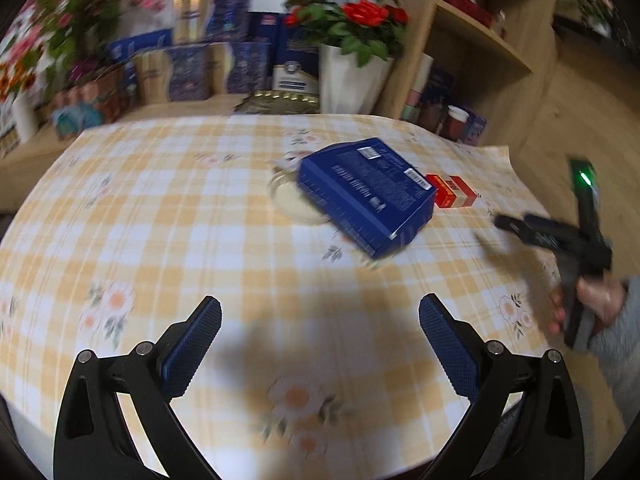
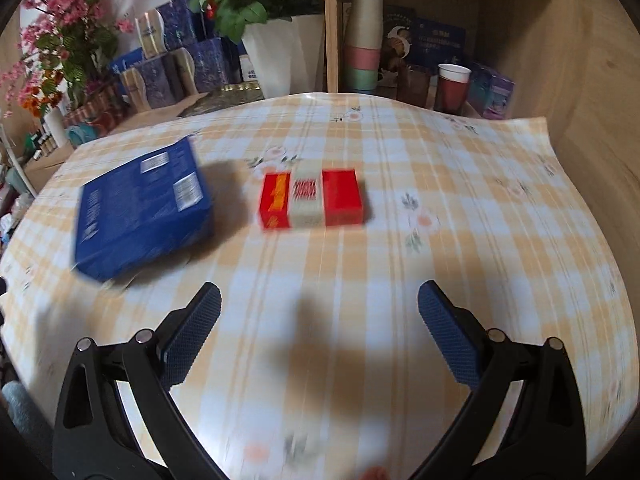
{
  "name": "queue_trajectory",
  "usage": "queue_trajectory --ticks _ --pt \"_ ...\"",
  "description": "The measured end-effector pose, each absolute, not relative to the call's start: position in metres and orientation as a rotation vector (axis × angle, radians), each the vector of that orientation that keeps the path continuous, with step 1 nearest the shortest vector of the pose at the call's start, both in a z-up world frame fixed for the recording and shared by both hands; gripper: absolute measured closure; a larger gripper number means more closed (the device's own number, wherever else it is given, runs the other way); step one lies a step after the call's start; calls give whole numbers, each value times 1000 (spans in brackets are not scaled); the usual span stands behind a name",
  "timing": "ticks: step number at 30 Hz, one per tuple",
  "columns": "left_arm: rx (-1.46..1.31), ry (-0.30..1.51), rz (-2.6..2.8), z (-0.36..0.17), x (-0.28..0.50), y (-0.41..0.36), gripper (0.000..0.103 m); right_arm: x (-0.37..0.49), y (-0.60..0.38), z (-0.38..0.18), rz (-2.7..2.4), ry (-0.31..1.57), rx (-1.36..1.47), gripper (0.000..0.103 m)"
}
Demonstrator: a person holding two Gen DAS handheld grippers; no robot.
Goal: Collect trash
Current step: 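Grasp the blue box with the left tool while the right tool grasps the red Double Happiness pack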
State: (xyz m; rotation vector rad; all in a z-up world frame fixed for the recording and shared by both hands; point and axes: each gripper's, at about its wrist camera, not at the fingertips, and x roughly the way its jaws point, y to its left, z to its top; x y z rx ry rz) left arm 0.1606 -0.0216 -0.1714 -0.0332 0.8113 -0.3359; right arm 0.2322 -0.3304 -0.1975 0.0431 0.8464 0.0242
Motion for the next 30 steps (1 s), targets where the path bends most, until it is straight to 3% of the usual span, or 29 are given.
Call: queue_trajectory --ticks 14,15,16,30 --pt "74 806 -364 -176 198 -72 6 327 -313 -234 -33 983 5 6" --pt "90 804 -365 -176 198 -75 6 327 -316 -235 -29 983 18 7" --pt "117 800 -367 -176 199 -80 6 326 -319 -236 -14 981 44 16" --pt "492 794 -373 -201 241 -162 6 289 -345 -212 8 746 228 16"
